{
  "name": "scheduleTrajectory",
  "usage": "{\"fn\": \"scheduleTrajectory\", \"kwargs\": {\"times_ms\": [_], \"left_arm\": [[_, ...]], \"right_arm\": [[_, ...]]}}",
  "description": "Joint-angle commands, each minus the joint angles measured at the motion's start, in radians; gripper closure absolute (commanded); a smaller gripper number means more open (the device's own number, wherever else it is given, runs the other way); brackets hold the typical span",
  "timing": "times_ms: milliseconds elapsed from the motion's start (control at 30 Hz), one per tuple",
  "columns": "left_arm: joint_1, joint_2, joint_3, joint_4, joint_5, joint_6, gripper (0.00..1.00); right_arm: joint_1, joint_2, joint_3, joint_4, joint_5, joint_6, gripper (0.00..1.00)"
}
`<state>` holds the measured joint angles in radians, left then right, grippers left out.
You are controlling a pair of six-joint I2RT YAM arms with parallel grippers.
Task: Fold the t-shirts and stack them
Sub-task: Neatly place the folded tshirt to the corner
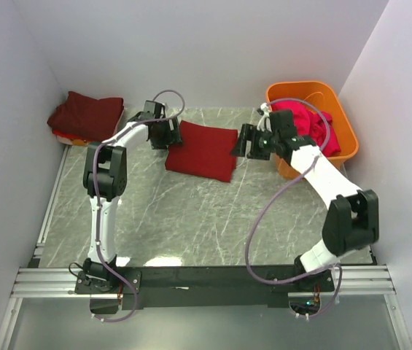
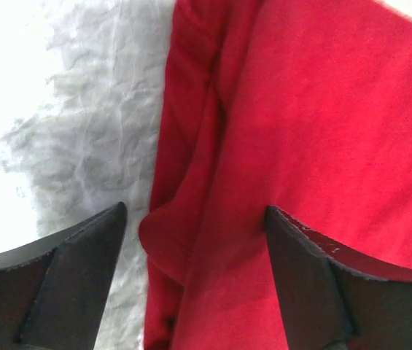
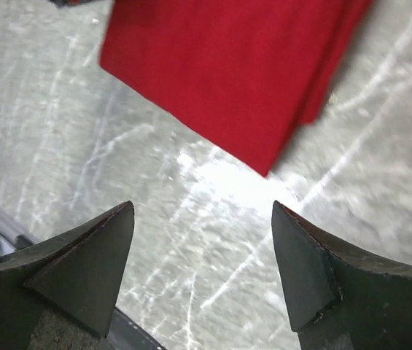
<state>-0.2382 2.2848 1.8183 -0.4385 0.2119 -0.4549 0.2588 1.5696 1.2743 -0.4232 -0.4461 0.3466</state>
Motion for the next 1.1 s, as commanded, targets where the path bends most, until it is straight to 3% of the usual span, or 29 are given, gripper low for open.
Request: {"fn": "scheduleTrajectory", "kwargs": {"times_ms": [0, 233, 367, 433, 500, 533, 633, 900, 1067], "left_arm": [[-0.018, 0.036, 0.036, -0.028, 0.001, 0.018, 0.18], [-0.079, 0.088, 0.076, -0.088, -0.109, 0.035, 0.39], [-0.111, 0.123, 0.125, -0.150, -0.209, 0.004, 0.68], [-0.127, 0.143, 0.157, -0.161, -0.279, -0.005, 0.76], [-0.141, 0.151, 0.174, -0.166, -0.292, -0.010, 0.96], [-0.142, 0.151, 0.183, -0.166, -0.305, -0.017, 0.99], [-0.142, 0.124, 0.182, -0.161, -0.380, -0.001, 0.99], [-0.135, -0.071, 0.060, -0.036, -0.839, 0.246, 0.99], [-0.078, -0.189, -0.083, 0.176, -0.910, 0.499, 0.99]], "right_arm": [[-0.006, -0.130, -0.068, 0.052, 0.092, 0.003, 0.18], [-0.016, -0.301, -0.222, 0.041, 0.207, 0.002, 0.18], [-0.023, -0.374, -0.274, 0.050, 0.231, 0.003, 0.18], [-0.021, -0.394, -0.305, 0.066, 0.213, 0.002, 0.18], [-0.023, -0.416, -0.325, 0.075, 0.210, -0.003, 0.18], [-0.023, -0.424, -0.329, 0.074, 0.216, -0.006, 0.18], [-0.023, -0.451, -0.346, 0.069, 0.263, -0.014, 0.18], [-0.023, -0.479, -0.372, 0.081, 0.317, -0.028, 0.18], [-0.021, -0.462, -0.369, 0.080, 0.310, -0.028, 0.18]]}}
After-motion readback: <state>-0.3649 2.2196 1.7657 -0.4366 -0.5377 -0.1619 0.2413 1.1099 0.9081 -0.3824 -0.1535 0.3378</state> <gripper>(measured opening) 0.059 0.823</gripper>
